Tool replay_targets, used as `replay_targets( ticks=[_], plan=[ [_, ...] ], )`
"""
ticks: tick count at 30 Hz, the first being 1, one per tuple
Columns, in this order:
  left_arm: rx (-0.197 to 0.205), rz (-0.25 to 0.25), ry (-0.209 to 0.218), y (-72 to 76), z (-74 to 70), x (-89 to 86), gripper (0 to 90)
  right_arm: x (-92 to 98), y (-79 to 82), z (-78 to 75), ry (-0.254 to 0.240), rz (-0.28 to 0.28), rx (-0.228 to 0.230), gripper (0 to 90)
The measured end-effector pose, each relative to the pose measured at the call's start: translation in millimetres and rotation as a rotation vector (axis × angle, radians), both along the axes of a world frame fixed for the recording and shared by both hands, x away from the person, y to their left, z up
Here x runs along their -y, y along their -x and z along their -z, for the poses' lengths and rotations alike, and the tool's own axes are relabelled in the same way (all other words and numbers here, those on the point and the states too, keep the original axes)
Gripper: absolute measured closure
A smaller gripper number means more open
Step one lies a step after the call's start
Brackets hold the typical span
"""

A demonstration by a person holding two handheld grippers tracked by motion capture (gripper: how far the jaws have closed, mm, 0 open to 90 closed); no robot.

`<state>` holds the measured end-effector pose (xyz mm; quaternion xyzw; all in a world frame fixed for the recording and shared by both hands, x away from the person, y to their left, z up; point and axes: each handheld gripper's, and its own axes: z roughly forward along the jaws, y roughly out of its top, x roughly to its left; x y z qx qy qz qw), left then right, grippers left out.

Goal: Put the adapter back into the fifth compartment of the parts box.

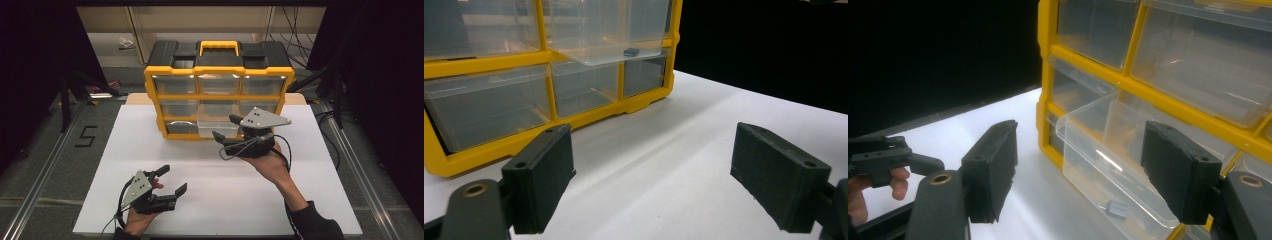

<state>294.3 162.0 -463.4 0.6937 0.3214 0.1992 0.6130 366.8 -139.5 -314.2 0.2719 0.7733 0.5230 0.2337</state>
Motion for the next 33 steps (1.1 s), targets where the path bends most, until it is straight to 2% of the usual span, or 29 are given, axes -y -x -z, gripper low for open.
replay_targets(
  ticks=[5,14,20,30,32,33],
  plan=[
    [0.000,0.000,0.001,0.0,0.0,0.0,16.9,1.3,4.3,1.7,-0.020,-0.004,0.004,31.4],
    [0.001,0.000,0.000,0.1,-0.2,-0.2,16.9,4.2,8.7,7.6,-0.028,0.000,0.007,30.8],
    [0.000,0.000,0.001,0.0,0.0,0.0,16.9,9.8,12.9,12.2,-0.056,0.007,0.016,30.8],
    [-0.003,0.002,0.002,0.3,0.1,0.5,16.9,21.8,25.3,28.7,-0.099,0.012,0.012,30.8],
    [0.001,0.004,-0.001,0.3,-0.1,0.4,16.9,22.8,25.7,30.6,-0.089,0.012,0.009,30.4],
    [0.000,0.004,0.001,0.4,-0.1,0.4,16.9,24.7,26.7,31.5,-0.105,0.012,0.009,30.4]
  ],
)
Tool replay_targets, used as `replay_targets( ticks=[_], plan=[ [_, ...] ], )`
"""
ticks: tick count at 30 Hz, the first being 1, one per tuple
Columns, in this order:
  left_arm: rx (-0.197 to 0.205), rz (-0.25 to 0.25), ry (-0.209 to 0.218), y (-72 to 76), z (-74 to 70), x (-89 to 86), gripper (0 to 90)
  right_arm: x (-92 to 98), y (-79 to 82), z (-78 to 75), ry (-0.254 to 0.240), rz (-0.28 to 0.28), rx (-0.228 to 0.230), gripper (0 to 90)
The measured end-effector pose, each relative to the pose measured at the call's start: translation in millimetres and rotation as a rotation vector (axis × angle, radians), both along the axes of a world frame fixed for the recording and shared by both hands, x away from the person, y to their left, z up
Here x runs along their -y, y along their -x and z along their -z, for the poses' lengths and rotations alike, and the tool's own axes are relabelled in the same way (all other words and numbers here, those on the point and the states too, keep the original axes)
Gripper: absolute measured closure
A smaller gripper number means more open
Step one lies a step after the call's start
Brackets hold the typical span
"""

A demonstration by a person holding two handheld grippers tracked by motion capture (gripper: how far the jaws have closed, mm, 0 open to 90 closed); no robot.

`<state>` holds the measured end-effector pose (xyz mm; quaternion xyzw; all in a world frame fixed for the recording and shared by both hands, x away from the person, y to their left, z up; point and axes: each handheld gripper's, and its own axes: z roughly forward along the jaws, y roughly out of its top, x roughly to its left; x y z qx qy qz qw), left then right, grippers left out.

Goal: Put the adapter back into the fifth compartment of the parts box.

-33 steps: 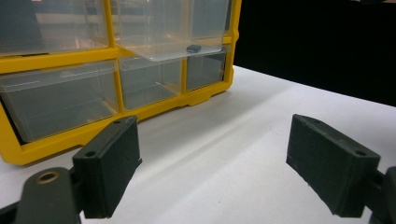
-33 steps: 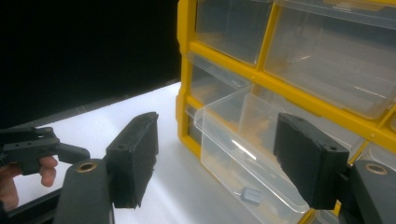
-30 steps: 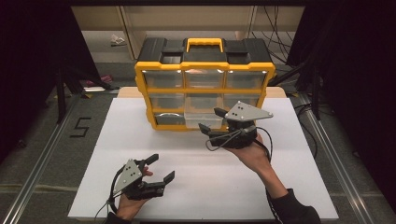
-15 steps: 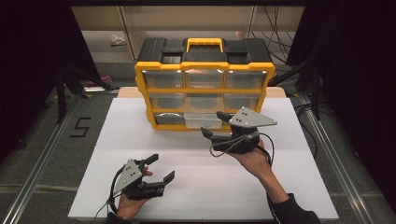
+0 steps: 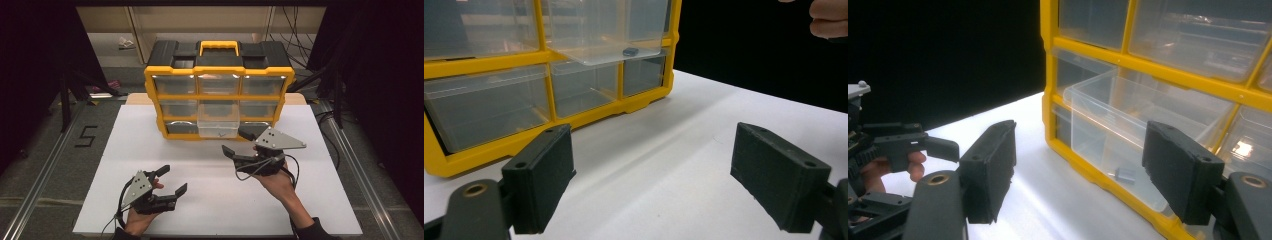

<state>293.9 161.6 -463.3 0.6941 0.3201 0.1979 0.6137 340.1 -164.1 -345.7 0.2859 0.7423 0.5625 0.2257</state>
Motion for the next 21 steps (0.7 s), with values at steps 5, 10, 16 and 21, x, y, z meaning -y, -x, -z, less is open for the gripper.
replay_targets(
  ticks=[5,10,16,21],
  plan=[
    [0.000,0.001,0.002,0.0,-0.2,-0.3,16.9,2.0,2.8,2.2,-0.014,-0.002,-0.004,30.1],
    [-0.005,0.002,0.004,0.0,-0.3,-0.5,16.9,2.8,4.9,7.9,-0.013,-0.005,-0.010,29.6],
    [-0.004,0.003,0.001,-0.5,-0.2,-0.4,16.9,6.5,8.3,12.6,-0.035,-0.006,-0.007,29.3],
    [0.021,0.009,-0.011,-1.9,-0.6,-0.9,16.9,10.4,12.2,18.1,-0.044,-0.005,-0.005,28.8]
  ],
)
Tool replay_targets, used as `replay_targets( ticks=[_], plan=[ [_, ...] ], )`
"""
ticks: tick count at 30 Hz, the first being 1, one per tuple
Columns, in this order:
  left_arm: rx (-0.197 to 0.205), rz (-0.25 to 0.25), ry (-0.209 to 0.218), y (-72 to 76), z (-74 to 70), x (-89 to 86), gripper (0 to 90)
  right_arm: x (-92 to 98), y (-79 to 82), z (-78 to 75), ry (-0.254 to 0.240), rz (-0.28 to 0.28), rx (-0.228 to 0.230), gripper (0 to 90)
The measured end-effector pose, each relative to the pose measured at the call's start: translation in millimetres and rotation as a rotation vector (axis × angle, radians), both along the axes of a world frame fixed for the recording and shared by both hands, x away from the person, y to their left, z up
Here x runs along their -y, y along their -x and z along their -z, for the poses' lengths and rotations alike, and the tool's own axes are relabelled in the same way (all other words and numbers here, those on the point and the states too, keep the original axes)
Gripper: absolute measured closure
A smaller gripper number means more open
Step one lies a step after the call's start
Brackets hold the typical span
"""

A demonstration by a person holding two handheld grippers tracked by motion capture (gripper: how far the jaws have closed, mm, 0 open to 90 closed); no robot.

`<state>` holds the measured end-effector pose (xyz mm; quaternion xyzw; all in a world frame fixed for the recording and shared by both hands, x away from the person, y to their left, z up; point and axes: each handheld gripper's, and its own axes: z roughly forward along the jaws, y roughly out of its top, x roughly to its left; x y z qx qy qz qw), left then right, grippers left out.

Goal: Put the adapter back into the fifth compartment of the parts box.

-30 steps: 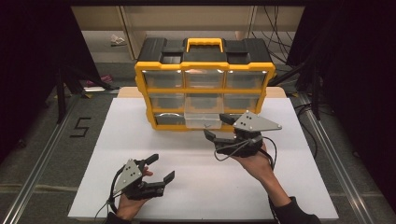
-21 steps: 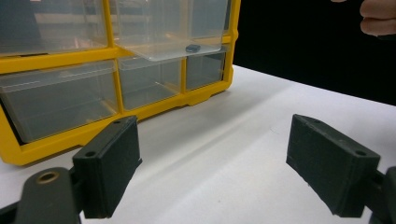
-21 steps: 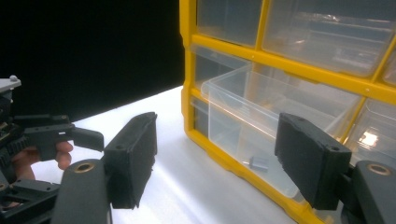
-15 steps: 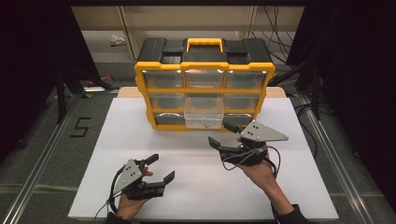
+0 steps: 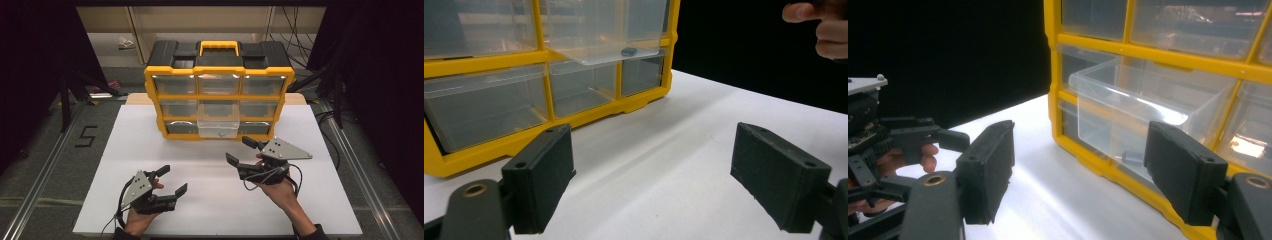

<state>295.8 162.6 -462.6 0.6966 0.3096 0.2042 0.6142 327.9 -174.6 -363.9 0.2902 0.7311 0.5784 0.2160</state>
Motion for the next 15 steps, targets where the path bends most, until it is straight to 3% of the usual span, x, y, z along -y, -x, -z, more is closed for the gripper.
replay_targets(
  ticks=[1,2,9,11,15],
  plan=[
    [0.000,0.000,-0.001,0.0,0.1,0.0,16.9,0.9,0.9,1.8,-0.002,0.001,-0.005,28.5],
    [-0.029,-0.003,0.012,1.8,0.4,0.8,16.9,1.7,1.7,3.4,-0.002,0.001,-0.008,28.4],
    [-0.030,-0.003,0.014,1.8,0.4,1.1,16.9,7.6,5.2,14.0,-0.012,0.002,-0.021,27.8],
    [0.000,0.001,-0.002,0.0,0.0,0.2,16.9,9.2,6.3,16.6,-0.012,0.005,-0.022,27.8],
    [-0.005,0.002,0.003,-0.6,0.4,0.3,16.9,12.2,8.0,19.8,-0.018,0.006,-0.021,27.8]
  ],
)
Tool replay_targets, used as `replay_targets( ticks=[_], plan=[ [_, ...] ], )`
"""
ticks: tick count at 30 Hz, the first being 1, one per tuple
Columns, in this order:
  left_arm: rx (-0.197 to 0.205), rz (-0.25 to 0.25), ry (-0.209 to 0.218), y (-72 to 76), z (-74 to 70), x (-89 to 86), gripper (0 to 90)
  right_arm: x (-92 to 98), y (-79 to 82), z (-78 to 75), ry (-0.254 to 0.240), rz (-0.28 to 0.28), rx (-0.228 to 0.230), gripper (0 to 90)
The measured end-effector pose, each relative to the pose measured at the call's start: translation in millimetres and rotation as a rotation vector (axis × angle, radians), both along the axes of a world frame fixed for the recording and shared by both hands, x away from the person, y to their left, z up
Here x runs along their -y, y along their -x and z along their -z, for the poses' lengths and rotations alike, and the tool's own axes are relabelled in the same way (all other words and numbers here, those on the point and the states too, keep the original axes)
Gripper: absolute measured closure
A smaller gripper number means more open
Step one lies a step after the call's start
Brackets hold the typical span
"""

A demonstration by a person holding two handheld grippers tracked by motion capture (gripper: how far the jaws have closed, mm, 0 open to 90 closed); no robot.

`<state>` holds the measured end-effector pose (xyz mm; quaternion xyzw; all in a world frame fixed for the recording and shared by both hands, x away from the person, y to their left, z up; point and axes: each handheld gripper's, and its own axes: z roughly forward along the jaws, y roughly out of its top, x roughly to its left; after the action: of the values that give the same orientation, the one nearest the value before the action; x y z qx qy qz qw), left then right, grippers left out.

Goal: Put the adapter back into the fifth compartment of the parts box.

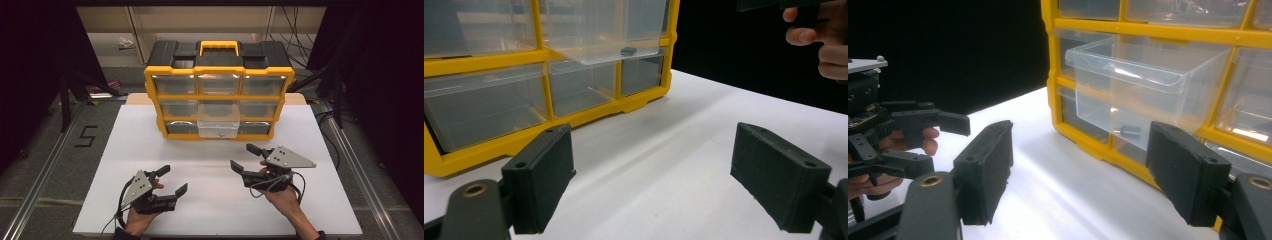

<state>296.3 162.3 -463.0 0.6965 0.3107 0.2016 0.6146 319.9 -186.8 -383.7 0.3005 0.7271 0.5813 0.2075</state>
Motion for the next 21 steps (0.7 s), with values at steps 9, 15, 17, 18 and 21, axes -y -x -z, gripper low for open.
replay_targets(
  ticks=[9,15,17,18,21],
  plan=[
    [-0.001,0.003,-0.005,-0.1,-0.2,-0.4,16.7,4.6,5.3,8.2,-0.011,0.006,0.004,27.8],
    [-0.004,0.006,-0.004,-0.1,-0.1,-0.1,16.7,8.3,8.8,12.5,-0.018,0.010,0.009,27.8],
    [-0.003,0.005,-0.006,0.1,-0.3,-0.2,16.7,9.5,9.6,14.5,-0.019,0.012,0.009,27.8],
    [-0.003,0.006,-0.006,0.1,-0.2,-0.1,16.7,10.0,9.9,15.6,-0.018,0.013,0.007,27.8],
    [-0.003,0.008,-0.007,0.1,-0.2,0.1,16.7,11.3,11.1,18.3,-0.019,0.014,0.008,27.8]
  ],
)
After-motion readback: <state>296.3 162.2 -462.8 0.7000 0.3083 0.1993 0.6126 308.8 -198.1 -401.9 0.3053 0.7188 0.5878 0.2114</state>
